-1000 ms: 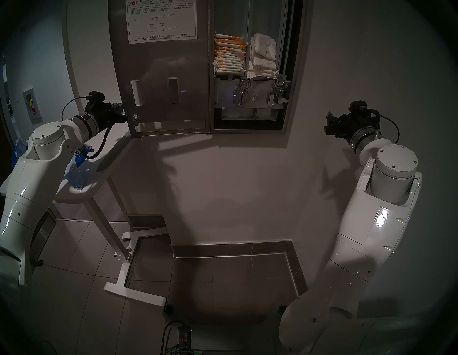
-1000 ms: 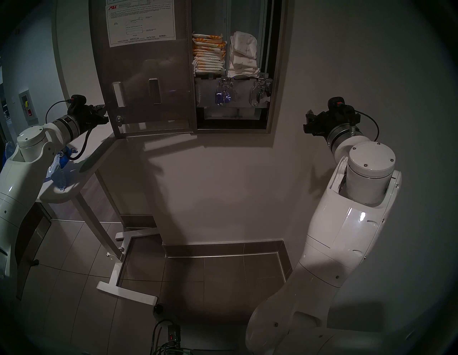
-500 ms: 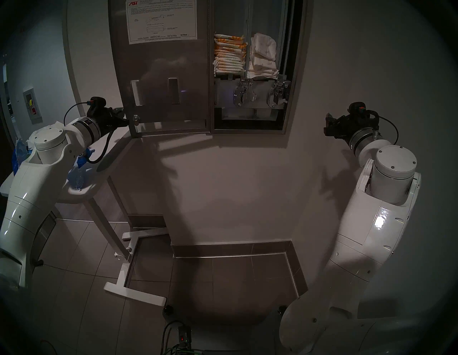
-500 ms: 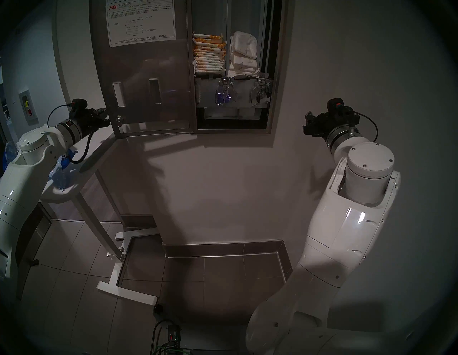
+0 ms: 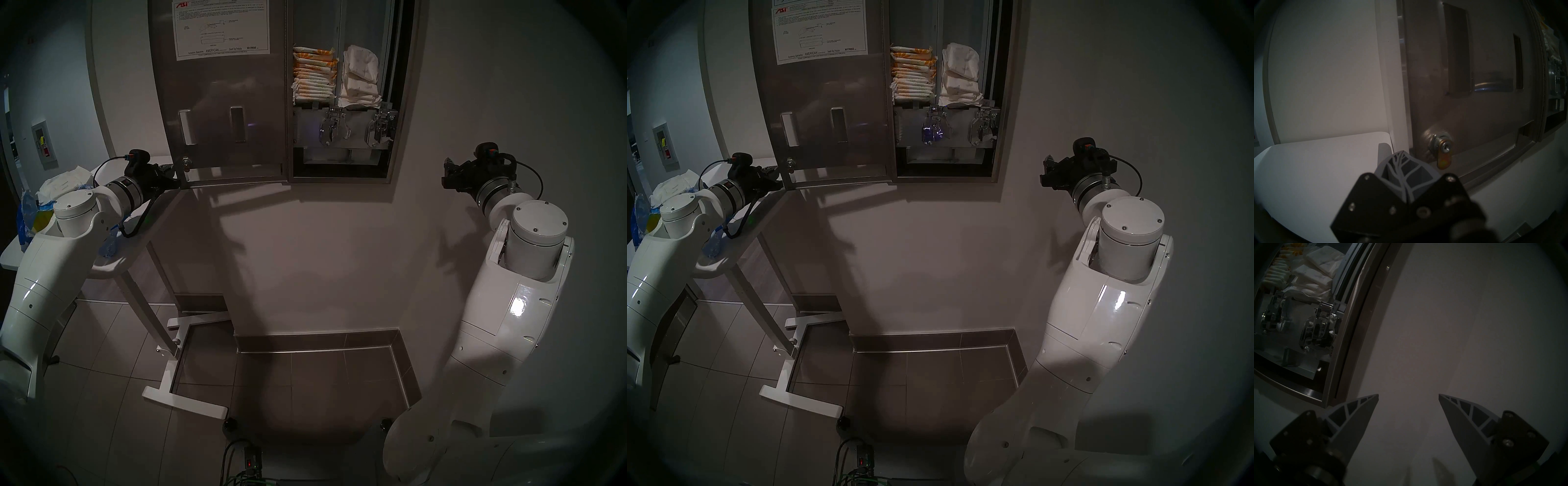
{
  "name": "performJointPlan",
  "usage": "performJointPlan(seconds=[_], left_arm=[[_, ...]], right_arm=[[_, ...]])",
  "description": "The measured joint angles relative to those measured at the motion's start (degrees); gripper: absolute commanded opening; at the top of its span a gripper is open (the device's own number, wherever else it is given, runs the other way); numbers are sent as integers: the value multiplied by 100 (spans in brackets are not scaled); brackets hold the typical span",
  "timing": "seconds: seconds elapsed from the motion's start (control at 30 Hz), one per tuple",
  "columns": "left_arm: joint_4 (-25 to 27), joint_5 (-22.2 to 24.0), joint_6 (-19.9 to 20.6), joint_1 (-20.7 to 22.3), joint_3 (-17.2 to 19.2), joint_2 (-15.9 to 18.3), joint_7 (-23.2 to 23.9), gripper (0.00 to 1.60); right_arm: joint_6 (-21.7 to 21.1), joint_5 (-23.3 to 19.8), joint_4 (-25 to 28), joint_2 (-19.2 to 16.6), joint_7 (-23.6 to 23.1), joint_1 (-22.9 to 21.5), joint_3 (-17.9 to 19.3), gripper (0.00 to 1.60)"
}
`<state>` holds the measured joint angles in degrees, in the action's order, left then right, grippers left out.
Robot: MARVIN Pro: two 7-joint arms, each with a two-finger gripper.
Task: Open the dispenser door, put the pads inside, close the door
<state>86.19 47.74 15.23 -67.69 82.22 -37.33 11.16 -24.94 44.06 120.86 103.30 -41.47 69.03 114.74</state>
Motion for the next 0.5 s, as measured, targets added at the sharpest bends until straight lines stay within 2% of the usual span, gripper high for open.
performJointPlan(seconds=[0.5], left_arm=[[74, 134, -63, -91, 2, 56, -77, 0]], right_arm=[[1, -6, -48, -12, 0, 18, 1, 129]])
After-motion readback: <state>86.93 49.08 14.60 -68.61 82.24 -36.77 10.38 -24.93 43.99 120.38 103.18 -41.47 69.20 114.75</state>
